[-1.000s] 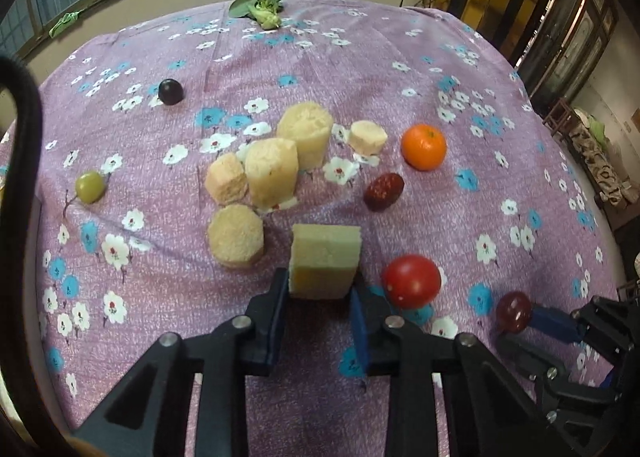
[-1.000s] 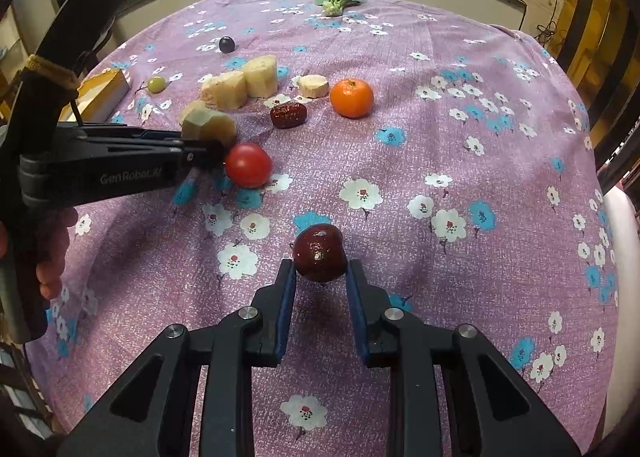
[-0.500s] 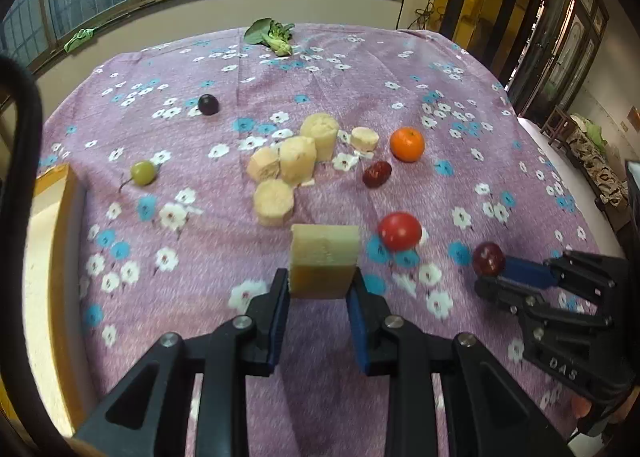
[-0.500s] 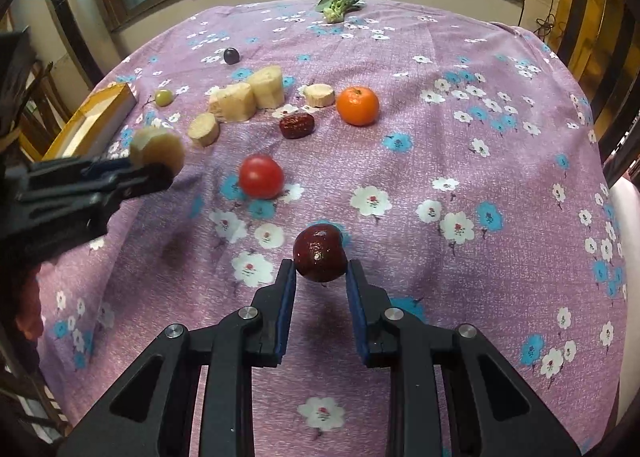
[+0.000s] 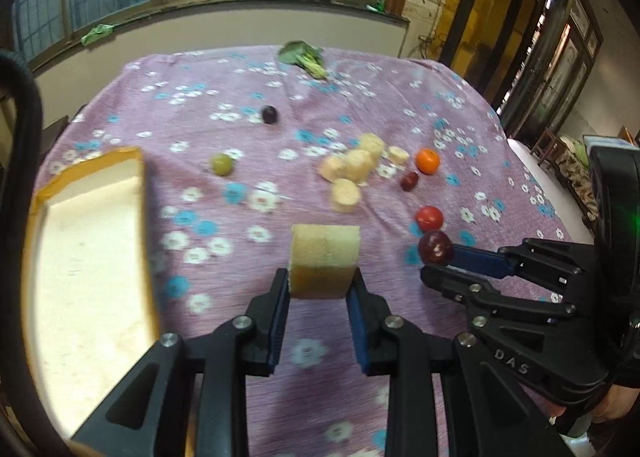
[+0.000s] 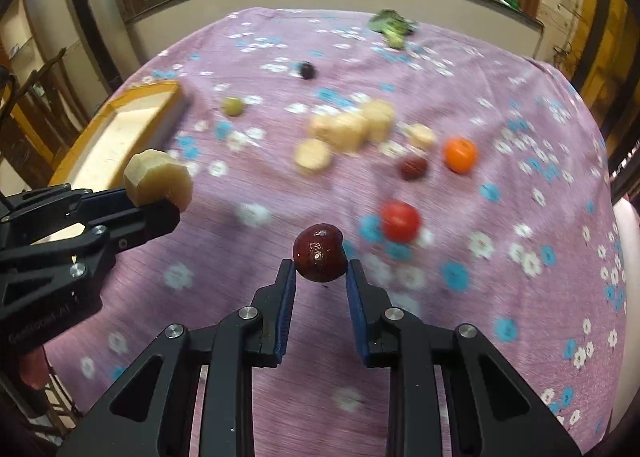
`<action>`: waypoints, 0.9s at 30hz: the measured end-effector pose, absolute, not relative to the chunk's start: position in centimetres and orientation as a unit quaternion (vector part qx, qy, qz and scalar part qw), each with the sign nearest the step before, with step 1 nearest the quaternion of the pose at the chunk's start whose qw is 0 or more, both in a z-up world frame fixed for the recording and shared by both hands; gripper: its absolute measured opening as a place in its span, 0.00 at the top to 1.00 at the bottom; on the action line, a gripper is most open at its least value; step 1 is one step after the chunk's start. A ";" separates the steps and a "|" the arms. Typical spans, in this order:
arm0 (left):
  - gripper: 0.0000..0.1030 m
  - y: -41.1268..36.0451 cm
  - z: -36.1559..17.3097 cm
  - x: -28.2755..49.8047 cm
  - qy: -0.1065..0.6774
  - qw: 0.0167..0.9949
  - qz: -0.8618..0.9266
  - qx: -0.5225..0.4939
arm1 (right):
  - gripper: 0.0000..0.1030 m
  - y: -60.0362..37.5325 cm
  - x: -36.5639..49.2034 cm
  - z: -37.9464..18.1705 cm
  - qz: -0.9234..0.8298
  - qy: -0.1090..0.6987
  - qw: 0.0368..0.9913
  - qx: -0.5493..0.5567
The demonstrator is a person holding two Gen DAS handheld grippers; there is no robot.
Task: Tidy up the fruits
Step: 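Carry the plum and yam chunk with both grippers over the yellow tray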
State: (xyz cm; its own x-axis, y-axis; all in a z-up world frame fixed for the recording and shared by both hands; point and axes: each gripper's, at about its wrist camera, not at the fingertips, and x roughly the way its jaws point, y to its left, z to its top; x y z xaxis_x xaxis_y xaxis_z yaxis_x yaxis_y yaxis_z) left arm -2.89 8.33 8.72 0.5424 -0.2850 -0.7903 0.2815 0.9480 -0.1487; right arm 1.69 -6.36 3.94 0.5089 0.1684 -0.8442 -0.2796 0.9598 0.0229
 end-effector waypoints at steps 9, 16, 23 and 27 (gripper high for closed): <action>0.71 16.4 9.5 -2.2 0.445 0.889 -0.110 -0.024 | 0.76 2.7 3.1 5.2 0.177 0.467 0.862 -0.090; 0.71 22.9 8.7 -0.9 0.455 0.888 -0.058 -0.040 | 0.76 9.4 4.9 5.7 0.218 0.454 0.857 -0.113; 0.71 27.3 7.0 2.5 0.472 0.881 -0.018 -0.042 | 0.76 14.6 8.0 4.9 0.250 0.444 0.853 -0.117; 0.71 28.5 5.6 4.6 0.485 0.873 -0.011 -0.038 | 0.76 16.4 10.6 3.5 0.261 0.455 0.845 -0.103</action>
